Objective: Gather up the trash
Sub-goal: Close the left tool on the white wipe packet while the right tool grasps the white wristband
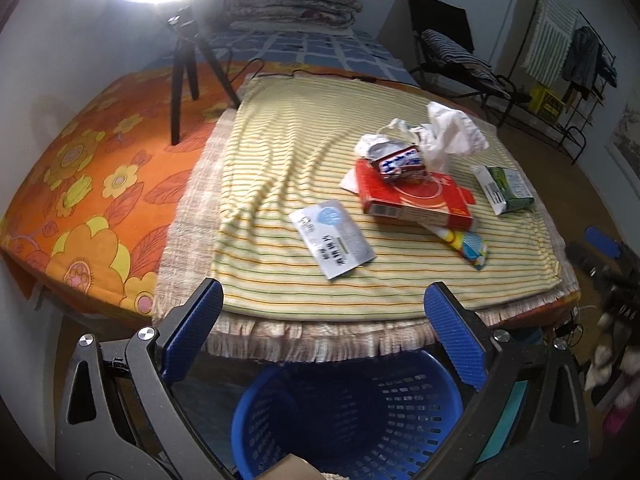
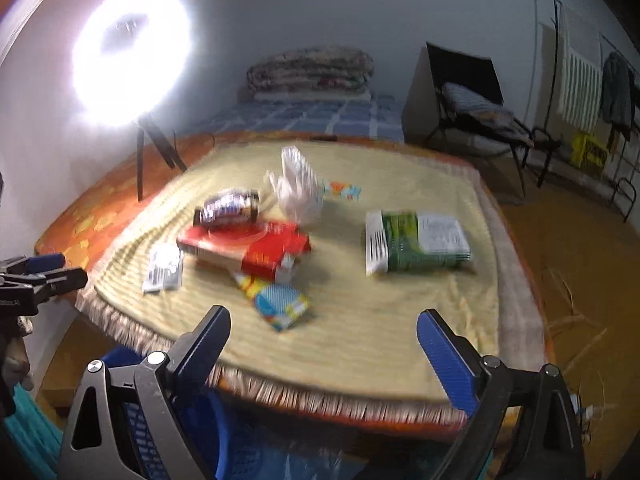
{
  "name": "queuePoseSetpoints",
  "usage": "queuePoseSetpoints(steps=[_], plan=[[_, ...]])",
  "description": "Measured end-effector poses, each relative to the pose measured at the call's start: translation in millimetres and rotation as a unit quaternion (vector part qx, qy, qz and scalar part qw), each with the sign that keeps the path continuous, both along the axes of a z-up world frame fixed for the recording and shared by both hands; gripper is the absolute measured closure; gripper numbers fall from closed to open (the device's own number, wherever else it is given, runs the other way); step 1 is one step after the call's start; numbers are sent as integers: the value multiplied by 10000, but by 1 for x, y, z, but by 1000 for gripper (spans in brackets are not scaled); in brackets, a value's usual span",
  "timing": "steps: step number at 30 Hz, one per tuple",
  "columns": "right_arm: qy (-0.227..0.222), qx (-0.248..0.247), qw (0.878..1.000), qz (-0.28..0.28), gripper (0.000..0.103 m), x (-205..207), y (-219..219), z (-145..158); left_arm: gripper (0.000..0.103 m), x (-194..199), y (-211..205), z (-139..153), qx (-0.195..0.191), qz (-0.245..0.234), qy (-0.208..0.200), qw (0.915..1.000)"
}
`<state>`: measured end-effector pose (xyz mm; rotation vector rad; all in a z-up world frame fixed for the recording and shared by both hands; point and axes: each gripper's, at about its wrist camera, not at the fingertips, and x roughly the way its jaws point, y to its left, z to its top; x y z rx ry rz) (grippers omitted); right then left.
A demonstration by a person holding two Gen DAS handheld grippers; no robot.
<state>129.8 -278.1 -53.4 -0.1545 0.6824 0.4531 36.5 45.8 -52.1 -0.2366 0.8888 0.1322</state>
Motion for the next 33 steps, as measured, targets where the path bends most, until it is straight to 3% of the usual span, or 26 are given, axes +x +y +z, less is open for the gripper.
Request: queuePoseSetpoints(steps=[9,15,21,28,33], plan=[[56,-152,9993,340,7,44,21,18,30,43,6,-28,-524,-202,596,9966],[605,315,9970,355,8,86,32,16,38,81,4,-48,-802,-237,940,9920],[791,228,9961,333,13,124,56,9,40,107,4,-64,-882,-103,1150,9894],[1003,145,9940,402,13,155,82,-8,40,124,-12,-70,-388,-19,1186,9922],[1082,-101,9934,369,17,174,102,-24,55,131,-12,-70,-174,93,1165,9930]])
